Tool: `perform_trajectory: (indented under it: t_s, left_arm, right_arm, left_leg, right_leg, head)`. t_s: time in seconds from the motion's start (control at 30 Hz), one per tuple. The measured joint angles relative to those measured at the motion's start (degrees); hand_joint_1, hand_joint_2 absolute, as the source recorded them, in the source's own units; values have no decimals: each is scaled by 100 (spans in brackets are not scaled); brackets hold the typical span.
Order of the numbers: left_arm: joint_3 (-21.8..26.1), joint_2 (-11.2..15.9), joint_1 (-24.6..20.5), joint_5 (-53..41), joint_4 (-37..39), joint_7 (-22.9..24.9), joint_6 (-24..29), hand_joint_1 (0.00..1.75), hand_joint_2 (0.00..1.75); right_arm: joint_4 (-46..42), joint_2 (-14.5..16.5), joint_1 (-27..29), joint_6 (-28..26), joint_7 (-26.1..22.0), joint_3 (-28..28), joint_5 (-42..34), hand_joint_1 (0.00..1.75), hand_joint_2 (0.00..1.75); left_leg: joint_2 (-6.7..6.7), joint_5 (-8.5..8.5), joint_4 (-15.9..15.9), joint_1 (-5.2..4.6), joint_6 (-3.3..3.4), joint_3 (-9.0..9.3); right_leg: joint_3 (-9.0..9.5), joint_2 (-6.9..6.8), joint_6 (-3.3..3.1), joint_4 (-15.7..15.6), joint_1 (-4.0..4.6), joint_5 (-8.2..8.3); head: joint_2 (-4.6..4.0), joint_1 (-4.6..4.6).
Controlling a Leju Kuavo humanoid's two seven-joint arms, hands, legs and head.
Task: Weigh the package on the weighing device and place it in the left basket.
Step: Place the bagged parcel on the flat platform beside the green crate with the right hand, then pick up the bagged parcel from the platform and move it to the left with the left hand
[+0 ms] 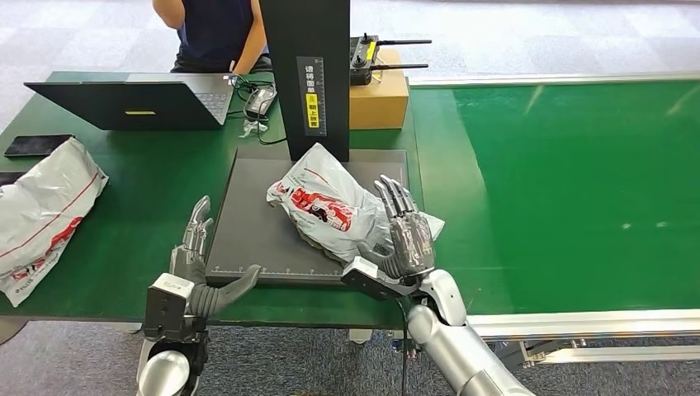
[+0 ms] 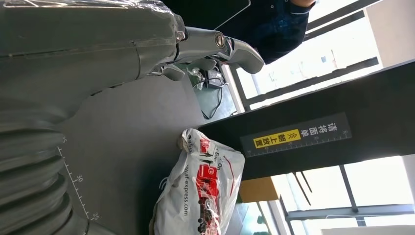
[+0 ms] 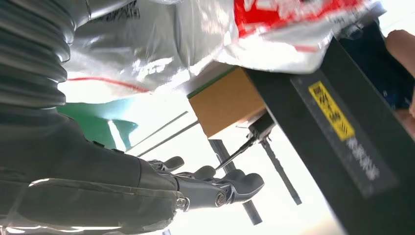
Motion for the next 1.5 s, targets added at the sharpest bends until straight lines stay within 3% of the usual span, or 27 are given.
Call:
perform_trajectory:
  t_s: [0.2, 0.47, 0.7, 1.03, 1.5]
  left_arm:
    - [9, 0, -11, 20, 9, -67, -19, 0, 175]
    - [16, -1, -46, 49, 73, -117, -60, 0, 175]
    - [8, -5, -115, 49, 155, -165, -94, 0, 175]
    - [-46, -75, -345, 16, 328, -201, -192, 0, 175]
    - [-164, -110, -876, 98, 1012, -504, -89, 0, 175]
  right_arm:
    - [-1175, -106, 581, 169, -245, -300, -657, 0, 175]
    - [-2289, -185, 1145, 204, -380, -662, -988, 0, 175]
    - [-2931, -198, 1597, 980, -398, -969, -1769, 0, 175]
    - [-3525, -184, 2152, 1743, -526, -1437, -2302, 0, 175]
    - [-3524, -53, 2200, 2124, -766, -1718, -2573, 0, 175]
  left_leg:
    - [1, -1, 0, 0, 0, -1]
    - [1, -2, 0, 0, -1, -1]
    - [1, -2, 0, 0, -1, -1]
    - [1, -3, 0, 0, 0, -2]
    - [1, -3, 0, 0, 0, -2]
  right_leg:
    - [-1, 1, 0, 0, 0, 0]
    - [-1, 1, 0, -1, 0, 0]
    - [-2, 1, 0, -1, 0, -1]
    - [-1, 1, 1, -1, 0, -1]
    - [-1, 1, 0, -1, 0, -1]
  head:
    - [0, 1]
    - [0, 0]
    - [0, 0]
    - [0, 1]
    - [0, 1]
